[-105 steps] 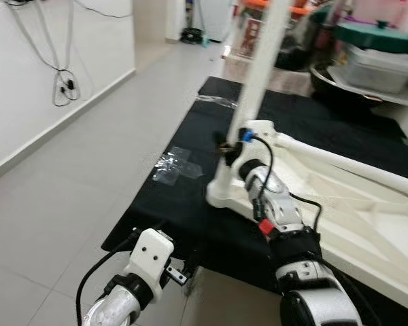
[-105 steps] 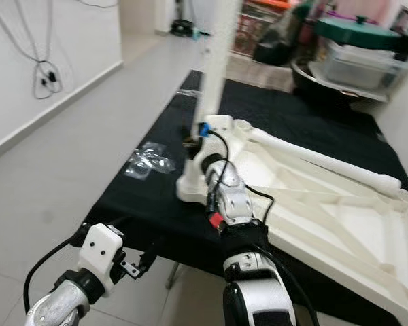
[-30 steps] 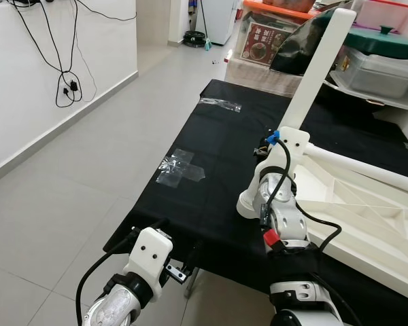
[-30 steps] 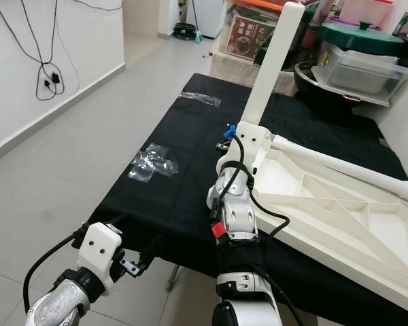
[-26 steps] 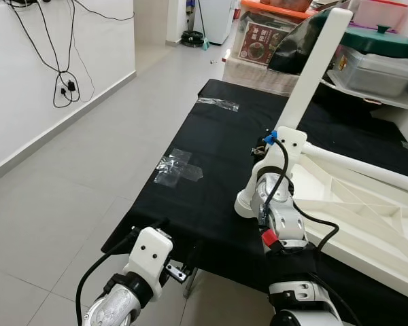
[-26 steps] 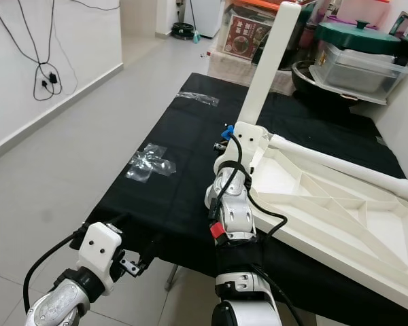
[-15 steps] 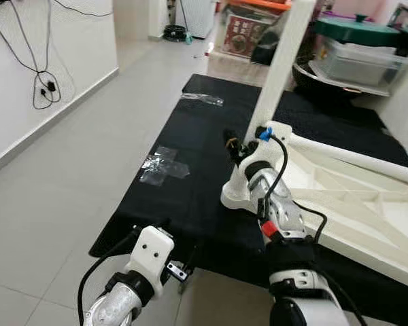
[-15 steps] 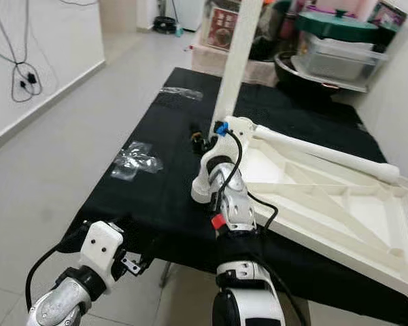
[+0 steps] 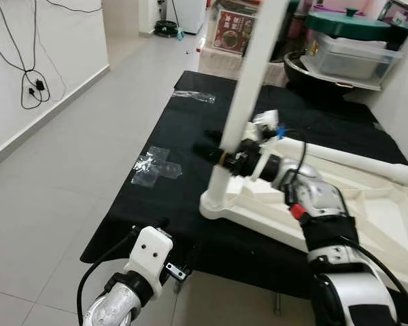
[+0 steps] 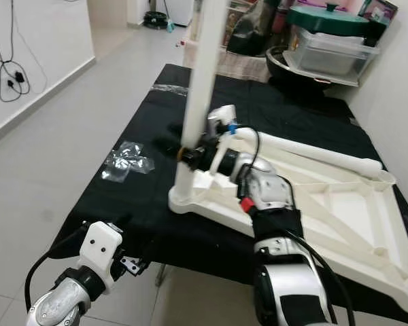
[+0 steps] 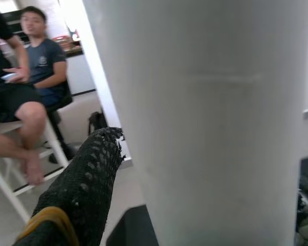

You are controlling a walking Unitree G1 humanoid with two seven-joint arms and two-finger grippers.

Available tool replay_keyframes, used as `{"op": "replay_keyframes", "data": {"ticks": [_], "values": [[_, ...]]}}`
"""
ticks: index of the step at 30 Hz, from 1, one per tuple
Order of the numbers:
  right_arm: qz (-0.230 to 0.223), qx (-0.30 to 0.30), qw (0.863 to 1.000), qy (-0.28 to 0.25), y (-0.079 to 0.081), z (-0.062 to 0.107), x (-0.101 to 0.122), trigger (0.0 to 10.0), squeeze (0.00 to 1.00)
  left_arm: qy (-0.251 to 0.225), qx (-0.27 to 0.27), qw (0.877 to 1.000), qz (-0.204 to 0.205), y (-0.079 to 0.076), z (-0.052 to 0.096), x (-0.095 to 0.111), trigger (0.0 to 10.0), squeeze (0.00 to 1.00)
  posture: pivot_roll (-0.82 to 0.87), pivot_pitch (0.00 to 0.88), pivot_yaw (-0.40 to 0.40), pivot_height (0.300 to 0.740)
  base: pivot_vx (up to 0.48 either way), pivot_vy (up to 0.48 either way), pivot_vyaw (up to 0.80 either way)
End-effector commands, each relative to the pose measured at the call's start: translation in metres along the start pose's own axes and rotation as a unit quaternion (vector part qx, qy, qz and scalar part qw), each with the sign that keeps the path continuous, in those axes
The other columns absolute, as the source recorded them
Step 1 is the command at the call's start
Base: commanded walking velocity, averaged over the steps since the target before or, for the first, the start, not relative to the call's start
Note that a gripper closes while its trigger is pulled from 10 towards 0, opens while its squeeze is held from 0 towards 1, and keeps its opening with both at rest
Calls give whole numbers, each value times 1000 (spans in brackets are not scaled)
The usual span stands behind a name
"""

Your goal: Building children table

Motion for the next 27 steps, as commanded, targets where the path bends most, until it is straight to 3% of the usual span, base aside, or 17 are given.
{"op": "replay_keyframes", "data": {"ticks": [1,2,3,9,11,13,15,16,17,18,19,20,22,24,25,26,27], "values": [[7,25,1000,8,4,-11,1,5608,0,3,-7,1000,1,-3,1,-1,10000,0,138,42,-151,740,0,0,0],[7,25,1000,8,4,-11,1,5608,0,3,-7,1000,1,-3,1,-1,10000,0,138,42,-151,740,0,0,0],[15,10,1000,4,2,-14,2,0,0,3,-7,1000,1,-4,1,-1,10000,0,139,42,-153,740,0,0,0],[37,-102,994,-15,-13,-17,3,0,0,3,-8,1000,1,-5,1,-1,10000,0,139,32,-154,740,0,0,0],[41,-192,980,-24,-23,-10,0,0,0,3,-8,1000,2,-5,1,-1,10000,0,134,32,-152,740,0,0,0],[46,-239,969,-30,-28,-4,0,0,0,3,-8,1000,2,-5,1,-1,10000,0,130,36,-149,740,0,0,0],[52,-358,931,-44,-39,8,-2,0,0,3,-8,1000,3,-5,1,-2,10000,0,125,37,-149,740,0,0,0],[52,-358,931,-44,-39,8,-2,0,0,3,-8,1000,3,-5,1,-2,10000,0,125,37,-149,740,0,0,0],[52,-410,909,-56,-43,14,-2,0,0,3,-8,1000,3,-4,1,-2,10000,0,123,38,-148,740,0,0,0],[52,-410,909,-56,-43,14,-2,0,0,3,-8,1000,3,-4,1,-2,10000,0,123,38,-148,740,0,0,0],[52,-479,873,-70,-45,23,-3,0,0,4,-8,1000,3,-4,1,-2,10000,0,119,39,-145,740,0,0,0],[52,-479,873,-70,-45,23,-3,0,0,4,-8,1000,3,-4,1,-2,10000,0,119,39,-145,740,0,0,0],[44,-608,787,-97,-39,40,-9,0,0,4,-9,1000,2,-3,1,-2,10000,0,123,41,-146,740,0,0,0],[44,-608,787,-97,-39,40,-9,0,0,4,-9,1000,2,-3,1,-2,10000,0,123,41,-146,740,0,0,0],[38,-652,749,-109,-34,44,-13,0,0,4,-9,1000,1,-3,1,-2,10000,0,124,41,-143,740,0,0,0],[28,-679,724,-117,-28,43,-17,0,0,4,-10,1000,0,-3,0,-2,10000,0,127,42,-145,740,0,0,0],[17,-692,712,-121,-24,39,-21,0,0,4,-10,1000,0,-3,0,-1,10000,0,127,43,-146,740,0,0,0]]}}
Point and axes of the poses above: a point about 5 cm out from each wrist's last joint towards the gripper, its own z axis pointing back from the gripper into the wrist, its own x axis along the axis of the wrist's last joint, y = z × x, the point moved 1 cm from there along -z, pointing out of the wrist towards the gripper, and after that the axes turned 7 degrees about -z, right-handed, at the moved point
